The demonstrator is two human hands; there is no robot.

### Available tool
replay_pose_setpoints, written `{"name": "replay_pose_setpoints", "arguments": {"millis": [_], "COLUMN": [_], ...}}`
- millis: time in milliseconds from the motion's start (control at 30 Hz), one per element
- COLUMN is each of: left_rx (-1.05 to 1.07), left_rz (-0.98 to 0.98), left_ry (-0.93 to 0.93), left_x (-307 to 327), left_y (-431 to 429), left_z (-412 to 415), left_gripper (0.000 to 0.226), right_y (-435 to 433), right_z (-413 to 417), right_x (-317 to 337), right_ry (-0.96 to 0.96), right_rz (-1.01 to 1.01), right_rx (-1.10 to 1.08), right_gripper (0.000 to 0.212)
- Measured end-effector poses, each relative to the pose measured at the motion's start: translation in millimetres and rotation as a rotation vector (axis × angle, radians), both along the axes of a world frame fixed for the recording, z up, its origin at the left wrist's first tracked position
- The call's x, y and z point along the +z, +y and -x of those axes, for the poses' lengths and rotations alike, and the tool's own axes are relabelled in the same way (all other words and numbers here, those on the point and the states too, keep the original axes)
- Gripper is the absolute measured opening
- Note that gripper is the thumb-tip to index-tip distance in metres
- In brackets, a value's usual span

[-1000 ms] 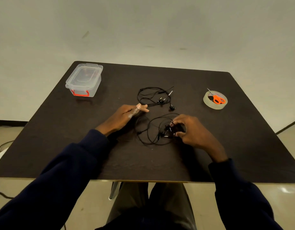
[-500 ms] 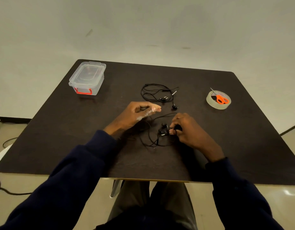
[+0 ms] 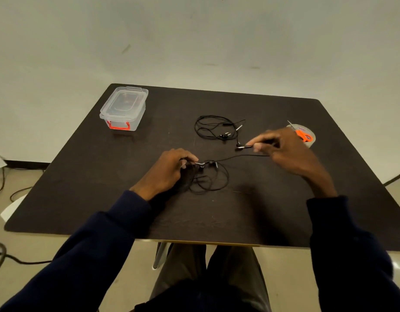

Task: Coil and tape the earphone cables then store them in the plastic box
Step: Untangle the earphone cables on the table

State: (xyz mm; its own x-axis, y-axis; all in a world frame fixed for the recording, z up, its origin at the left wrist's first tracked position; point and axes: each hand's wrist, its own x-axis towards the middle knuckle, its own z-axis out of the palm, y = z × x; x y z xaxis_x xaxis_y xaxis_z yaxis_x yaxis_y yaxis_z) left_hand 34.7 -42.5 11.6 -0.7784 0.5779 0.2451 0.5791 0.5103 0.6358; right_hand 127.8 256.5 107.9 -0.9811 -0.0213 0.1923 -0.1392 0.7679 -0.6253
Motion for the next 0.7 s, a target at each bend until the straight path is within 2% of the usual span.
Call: {"name": "replay_pose_setpoints", "arguments": {"millis": [67, 233, 300, 367, 400, 500, 567, 633, 700], "left_rx": [-0.029, -0.141, -0.194, -0.185, -0.127, 0.155, 0.235, 0.199, 0.146], "left_rz": [-0.047, -0.528, -0.609, -0.622, -0.613, -0.603, -0.678, -0.682, -0.624], "left_ry": [-0.089, -0.803, -0.954, -0.946, -0.876, -0.593, -0.512, -0.498, -0.586], "left_x": [1, 8, 9, 13, 16, 27, 36, 45, 51], "left_y": [3, 25, 29, 29, 27, 14, 0, -12, -16], "left_z": [-3, -30, -39, -42, -42, -34, -28, -23, -22], "left_gripper": [0.038, 0.037, 0.039, 0.038, 0.036, 0.029, 0.025, 0.037, 0.047], "right_y": [12, -7, -26, -47, -57, -82, -93, -98, -101], "right_z": [-2, 11, 22, 33, 37, 47, 51, 54, 56], "right_x": [16, 26, 23, 21, 19, 8, 0, -5, -7], "right_ry": [0.082, 0.194, 0.235, 0.25, 0.245, 0.204, 0.173, 0.14, 0.124], "right_rz": [0.074, 0.313, 0.378, 0.437, 0.438, 0.321, 0.227, 0.19, 0.174], "right_rx": [-0.015, 0.009, 0.009, 0.014, 0.032, 0.121, 0.167, 0.203, 0.228], "right_gripper": [0.019, 0.016, 0.016, 0.016, 0.016, 0.012, 0.01, 0.009, 0.008]}}
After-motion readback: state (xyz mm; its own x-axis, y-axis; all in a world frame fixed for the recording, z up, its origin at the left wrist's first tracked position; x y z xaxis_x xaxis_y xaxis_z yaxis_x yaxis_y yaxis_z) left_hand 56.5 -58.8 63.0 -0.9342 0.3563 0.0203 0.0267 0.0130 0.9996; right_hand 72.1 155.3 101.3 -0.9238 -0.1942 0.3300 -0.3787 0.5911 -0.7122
